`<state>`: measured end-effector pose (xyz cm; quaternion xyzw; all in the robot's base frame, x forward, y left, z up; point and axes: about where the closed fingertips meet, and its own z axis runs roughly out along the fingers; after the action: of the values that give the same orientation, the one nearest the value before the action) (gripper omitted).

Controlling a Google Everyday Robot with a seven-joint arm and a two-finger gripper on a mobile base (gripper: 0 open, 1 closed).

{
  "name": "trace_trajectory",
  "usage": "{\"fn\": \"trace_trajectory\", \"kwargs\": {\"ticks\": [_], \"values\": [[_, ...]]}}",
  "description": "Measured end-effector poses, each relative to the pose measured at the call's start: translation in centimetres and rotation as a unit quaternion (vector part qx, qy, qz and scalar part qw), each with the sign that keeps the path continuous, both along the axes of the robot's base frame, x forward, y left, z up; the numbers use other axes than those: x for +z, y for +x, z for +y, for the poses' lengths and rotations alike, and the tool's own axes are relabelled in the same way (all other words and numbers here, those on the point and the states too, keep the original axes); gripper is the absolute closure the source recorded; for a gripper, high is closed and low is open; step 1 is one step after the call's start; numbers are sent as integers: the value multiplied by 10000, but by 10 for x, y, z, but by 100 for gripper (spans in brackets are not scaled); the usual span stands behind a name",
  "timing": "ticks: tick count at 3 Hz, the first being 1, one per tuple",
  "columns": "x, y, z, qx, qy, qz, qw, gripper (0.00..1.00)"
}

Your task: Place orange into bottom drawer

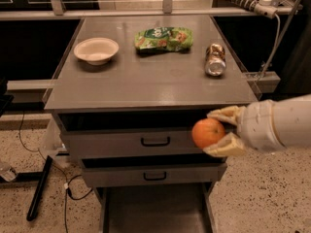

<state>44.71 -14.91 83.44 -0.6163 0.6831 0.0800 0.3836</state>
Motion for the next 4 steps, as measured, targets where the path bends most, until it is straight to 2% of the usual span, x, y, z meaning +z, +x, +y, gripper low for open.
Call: {"fn": "trace_trajectory", "kwargs": {"ticks": [1,2,3,4], "values": [[-15,-13,-5,-57,-23,155,9999,100],[-15,-13,-5,-57,-23,155,9999,100],[-58,-11,-2,-167,1,460,9988,100],[-126,-18,-1,-241,-56,725,9971,100]]}}
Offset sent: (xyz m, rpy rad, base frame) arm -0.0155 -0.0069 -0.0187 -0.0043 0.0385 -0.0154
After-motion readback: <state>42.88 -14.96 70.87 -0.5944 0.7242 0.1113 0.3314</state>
